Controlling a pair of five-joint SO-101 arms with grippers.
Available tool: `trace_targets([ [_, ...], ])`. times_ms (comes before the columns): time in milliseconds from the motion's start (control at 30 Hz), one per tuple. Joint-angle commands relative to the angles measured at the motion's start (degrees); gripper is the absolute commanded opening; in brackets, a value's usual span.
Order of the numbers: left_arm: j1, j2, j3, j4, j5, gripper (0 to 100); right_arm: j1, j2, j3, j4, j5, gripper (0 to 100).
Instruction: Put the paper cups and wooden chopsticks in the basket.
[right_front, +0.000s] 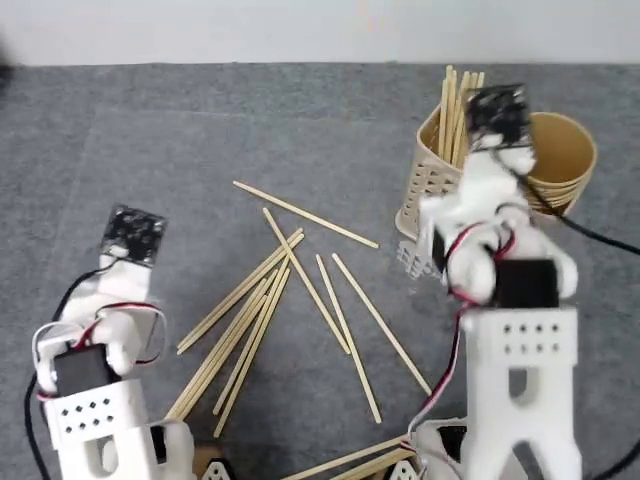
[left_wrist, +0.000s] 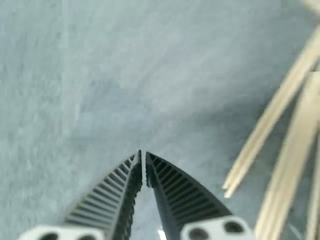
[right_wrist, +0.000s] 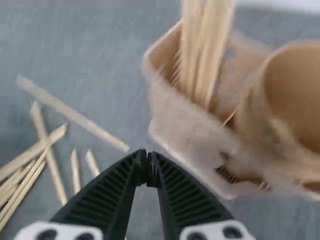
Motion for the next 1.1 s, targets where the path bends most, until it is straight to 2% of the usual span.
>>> trace_targets([
  [0, 6.4, -0.3, -5.4, 3.2, 0.0, 2, -2.6, -7.0, 5.0, 2.2, 0.0, 0.8],
  [233, 14.2, 3.3, -6.9, 5.6, 0.0, 2, -3.0, -19.0, 21.7, 2.1, -7.3, 0.8],
  [367, 16.5, 16.0, -14.1, 8.4, -0.4, 6, -2.9, -23.4, 26.6, 1.9, -8.3, 0.8],
  [467, 19.1, 27.2, -21.1, 9.6, -2.7, 6, -2.5, -24.9, 29.5, -0.1, -11.7, 0.8],
  [633, 22.5, 44.1, -32.1, 9.5, -6.5, 6, -2.4, -25.6, 34.5, -4.5, -12.2, 0.8],
  [767, 24.1, 56.4, -41.5, 9.8, -6.9, 9, -2.4, -25.6, 35.5, -4.9, -12.4, 0.8],
  [867, 25.5, 64.1, -46.6, 9.9, -6.9, 14, -2.2, -25.6, 35.5, -4.8, -14.8, 0.8],
  [1067, 27.8, 76.0, -55.5, 9.8, -6.9, 14, 1.8, -25.6, 35.5, -5.2, -15.1, 0.8],
])
